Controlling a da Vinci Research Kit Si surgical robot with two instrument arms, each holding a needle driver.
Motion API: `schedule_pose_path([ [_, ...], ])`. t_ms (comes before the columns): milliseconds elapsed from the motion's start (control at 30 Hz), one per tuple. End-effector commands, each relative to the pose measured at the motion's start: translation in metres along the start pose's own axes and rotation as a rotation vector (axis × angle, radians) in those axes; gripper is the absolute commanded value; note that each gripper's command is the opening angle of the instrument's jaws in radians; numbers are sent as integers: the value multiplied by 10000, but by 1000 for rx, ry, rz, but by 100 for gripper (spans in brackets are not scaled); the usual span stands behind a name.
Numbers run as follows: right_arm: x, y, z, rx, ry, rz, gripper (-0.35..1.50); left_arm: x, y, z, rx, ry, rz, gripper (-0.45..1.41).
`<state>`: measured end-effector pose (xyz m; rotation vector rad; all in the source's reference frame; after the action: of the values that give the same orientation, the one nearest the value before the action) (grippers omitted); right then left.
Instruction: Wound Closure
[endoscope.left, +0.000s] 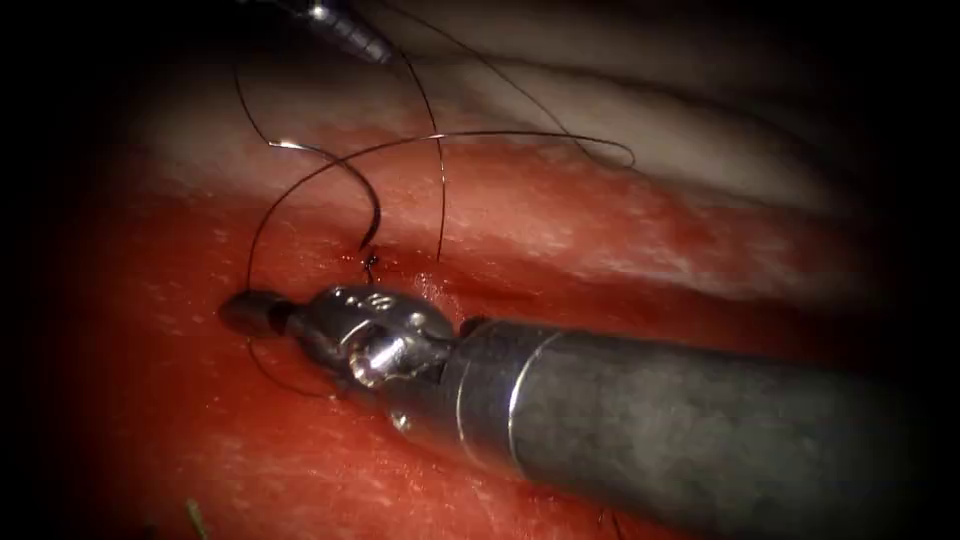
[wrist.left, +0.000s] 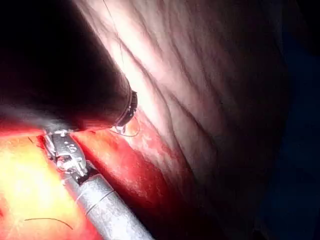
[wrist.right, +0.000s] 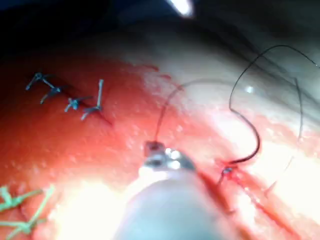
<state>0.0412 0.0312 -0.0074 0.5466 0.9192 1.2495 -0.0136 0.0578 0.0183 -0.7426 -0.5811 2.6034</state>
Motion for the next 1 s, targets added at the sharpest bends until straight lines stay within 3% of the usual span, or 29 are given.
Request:
schedule_pose_path([
  [33,4,-5,12,-1,1,-3,-35,3,-1,13,2,-21,2,74],
  [200,2,-10,22,-15,-9,-20,-35,12,5,68,-32,-162,39,72],
  [500,-1,-12,25,-19,-16,-40,-35,13,2,101,-59,-268,59,72],
  [733,-2,-12,26,-21,-18,-53,-35,16,6,112,-78,-295,69,66],
  [800,-2,-12,26,-20,-19,-59,-35,15,7,112,-89,-290,75,50],
  [833,-3,-13,26,-20,-19,-59,-35,14,8,110,-116,-280,81,-5],
  [867,-3,-13,26,-20,-19,-59,-35,13,8,108,-123,-271,85,-31],
  [1000,-3,-14,25,-21,-18,-60,-35,9,4,98,-129,-224,114,-35],
])
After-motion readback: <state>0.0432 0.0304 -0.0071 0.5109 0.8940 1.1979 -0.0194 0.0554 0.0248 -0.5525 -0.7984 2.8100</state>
